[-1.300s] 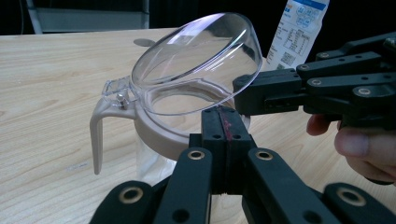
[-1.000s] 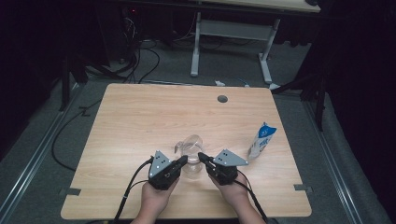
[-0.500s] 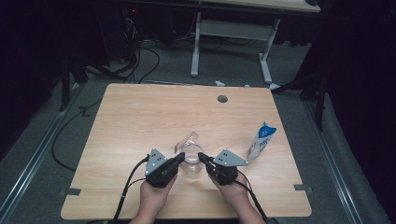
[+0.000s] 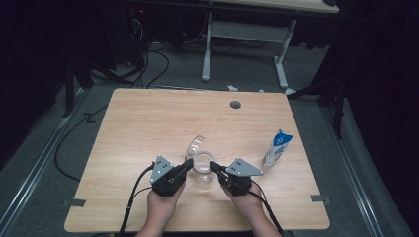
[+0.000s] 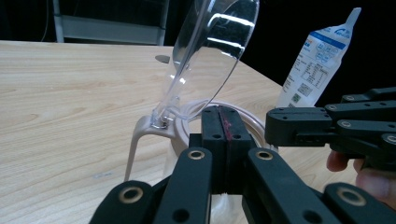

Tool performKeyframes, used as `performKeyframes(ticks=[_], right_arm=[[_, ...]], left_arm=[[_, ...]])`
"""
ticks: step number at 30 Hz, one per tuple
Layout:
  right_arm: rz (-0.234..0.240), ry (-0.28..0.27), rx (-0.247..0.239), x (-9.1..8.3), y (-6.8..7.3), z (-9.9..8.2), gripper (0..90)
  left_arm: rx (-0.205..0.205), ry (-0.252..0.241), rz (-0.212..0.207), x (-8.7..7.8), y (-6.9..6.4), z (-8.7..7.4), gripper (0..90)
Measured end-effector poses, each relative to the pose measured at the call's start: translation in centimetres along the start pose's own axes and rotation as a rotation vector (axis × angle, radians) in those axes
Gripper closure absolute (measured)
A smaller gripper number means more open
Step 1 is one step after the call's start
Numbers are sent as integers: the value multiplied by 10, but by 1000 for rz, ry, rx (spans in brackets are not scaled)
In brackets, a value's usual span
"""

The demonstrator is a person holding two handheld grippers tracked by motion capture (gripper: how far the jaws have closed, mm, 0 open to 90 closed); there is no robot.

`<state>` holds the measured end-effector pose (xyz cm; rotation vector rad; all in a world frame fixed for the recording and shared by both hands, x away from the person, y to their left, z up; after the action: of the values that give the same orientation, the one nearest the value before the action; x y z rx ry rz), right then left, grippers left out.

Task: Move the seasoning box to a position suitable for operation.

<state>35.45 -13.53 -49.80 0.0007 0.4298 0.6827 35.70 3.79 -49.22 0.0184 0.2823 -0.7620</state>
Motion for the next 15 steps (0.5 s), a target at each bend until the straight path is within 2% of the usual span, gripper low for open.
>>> performKeyframes(ticks=[15], right_arm=[[1, -3, -1, 0, 0, 0, 891]], left_arm=[[-8, 3, 26, -2, 10, -2, 900]])
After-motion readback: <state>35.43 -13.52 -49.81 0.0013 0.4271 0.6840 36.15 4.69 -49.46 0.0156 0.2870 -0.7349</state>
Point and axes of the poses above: each handheld gripper's, and its own axes: x roughly forward along the jaws, z roughly out of its top, y roughly to its left, the point moved 5 cm from there along x, roughly forward along the jaws, and after that the axes turned 10 degrees about x, right-handed, at the moved point
